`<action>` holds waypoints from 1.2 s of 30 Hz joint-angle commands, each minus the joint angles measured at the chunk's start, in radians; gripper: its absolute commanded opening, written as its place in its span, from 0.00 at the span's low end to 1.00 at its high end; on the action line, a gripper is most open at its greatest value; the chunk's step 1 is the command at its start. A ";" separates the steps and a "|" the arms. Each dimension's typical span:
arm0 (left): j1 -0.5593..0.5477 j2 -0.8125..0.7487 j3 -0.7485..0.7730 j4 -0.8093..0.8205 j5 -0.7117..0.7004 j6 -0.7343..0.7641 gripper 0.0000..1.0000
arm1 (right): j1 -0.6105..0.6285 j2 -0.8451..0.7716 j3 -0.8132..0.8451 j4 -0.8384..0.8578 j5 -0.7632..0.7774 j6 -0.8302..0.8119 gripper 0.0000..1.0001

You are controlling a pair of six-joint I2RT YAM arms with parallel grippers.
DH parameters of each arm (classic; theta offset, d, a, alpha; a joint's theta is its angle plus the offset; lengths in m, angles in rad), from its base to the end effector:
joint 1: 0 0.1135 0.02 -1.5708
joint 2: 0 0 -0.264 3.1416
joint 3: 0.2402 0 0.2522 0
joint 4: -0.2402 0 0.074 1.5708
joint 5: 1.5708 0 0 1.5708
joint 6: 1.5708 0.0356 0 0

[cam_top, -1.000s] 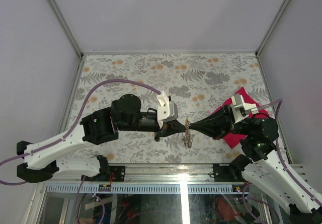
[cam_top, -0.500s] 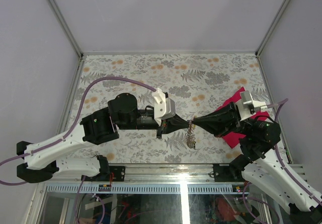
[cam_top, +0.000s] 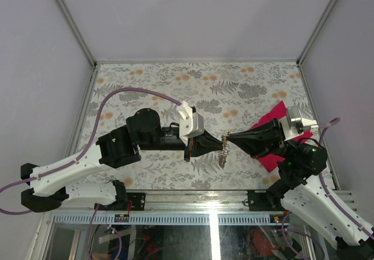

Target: Put the keys on the keyring

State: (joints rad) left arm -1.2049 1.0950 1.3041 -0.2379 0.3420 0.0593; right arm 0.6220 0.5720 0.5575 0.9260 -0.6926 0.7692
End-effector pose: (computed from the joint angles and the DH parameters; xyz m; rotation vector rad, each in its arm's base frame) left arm 0.0725 -0.2225 0.4546 1.2354 1.2038 -1.1427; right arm 0.0729 0.0802 0.3930 -0.6869 0.7548 1.5098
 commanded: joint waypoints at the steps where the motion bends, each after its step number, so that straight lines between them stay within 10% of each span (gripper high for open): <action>1: -0.005 -0.005 -0.011 0.064 0.013 -0.019 0.14 | 0.005 -0.016 0.015 0.094 0.050 -0.001 0.00; 23: -0.005 -0.047 -0.054 0.166 -0.042 -0.034 0.27 | 0.005 -0.012 0.057 0.034 -0.056 -0.030 0.00; 36: -0.005 -0.016 -0.038 0.180 -0.015 -0.039 0.18 | 0.005 0.004 0.048 0.039 -0.077 -0.033 0.00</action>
State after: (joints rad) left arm -1.2045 1.0718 1.2552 -0.1440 0.3126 0.0303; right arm 0.6220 0.5705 0.5598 0.9066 -0.7547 0.7486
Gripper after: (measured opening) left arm 0.204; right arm 0.010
